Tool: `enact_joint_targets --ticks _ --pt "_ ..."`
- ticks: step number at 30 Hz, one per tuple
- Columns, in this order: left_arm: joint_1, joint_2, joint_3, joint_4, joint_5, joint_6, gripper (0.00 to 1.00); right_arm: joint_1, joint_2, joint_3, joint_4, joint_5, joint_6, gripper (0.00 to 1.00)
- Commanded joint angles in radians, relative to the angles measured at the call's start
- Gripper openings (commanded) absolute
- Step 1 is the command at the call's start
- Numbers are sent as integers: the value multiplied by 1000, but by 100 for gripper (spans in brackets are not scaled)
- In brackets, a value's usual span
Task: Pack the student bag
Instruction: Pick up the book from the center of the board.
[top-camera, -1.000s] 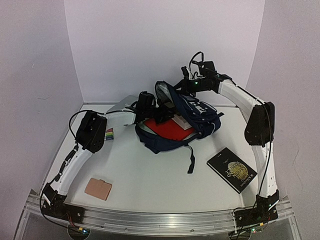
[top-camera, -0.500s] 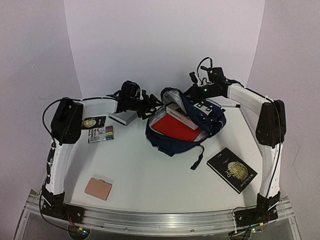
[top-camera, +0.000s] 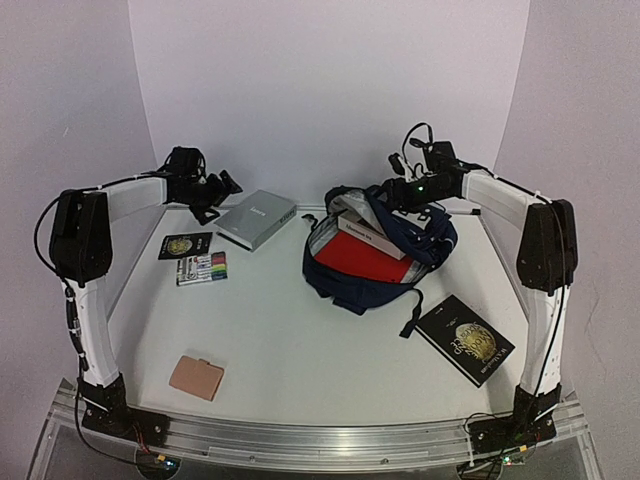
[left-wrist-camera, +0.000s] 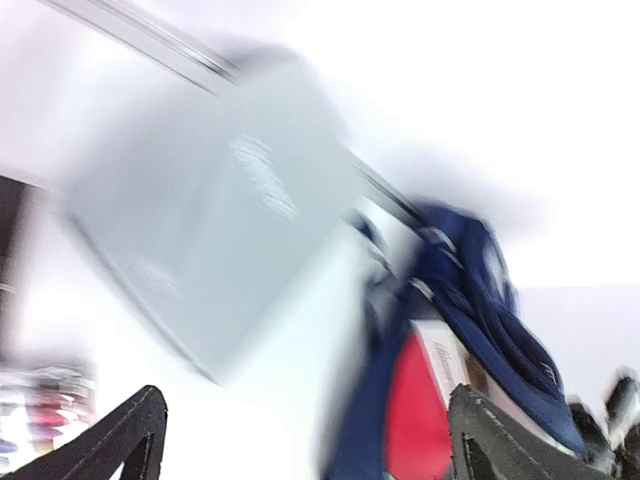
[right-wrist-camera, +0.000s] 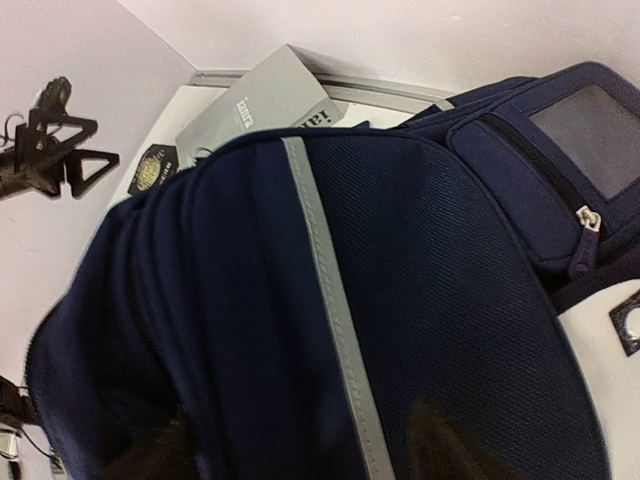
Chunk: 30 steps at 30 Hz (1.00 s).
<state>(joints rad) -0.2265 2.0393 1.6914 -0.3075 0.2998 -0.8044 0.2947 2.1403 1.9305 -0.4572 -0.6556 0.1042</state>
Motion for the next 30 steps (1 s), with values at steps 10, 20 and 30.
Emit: enact_joint_targets --ticks 10,20,30 --pt "178 237 203 -12 103 89 90 -29 -5 48 -24 53 -12 84" --pt "179 406 303 111 239 -7 62 -28 5 97 -56 36 -30 84" --pt "179 389 260 191 232 -63 9 -22 3 97 -64 -18 -40 87"
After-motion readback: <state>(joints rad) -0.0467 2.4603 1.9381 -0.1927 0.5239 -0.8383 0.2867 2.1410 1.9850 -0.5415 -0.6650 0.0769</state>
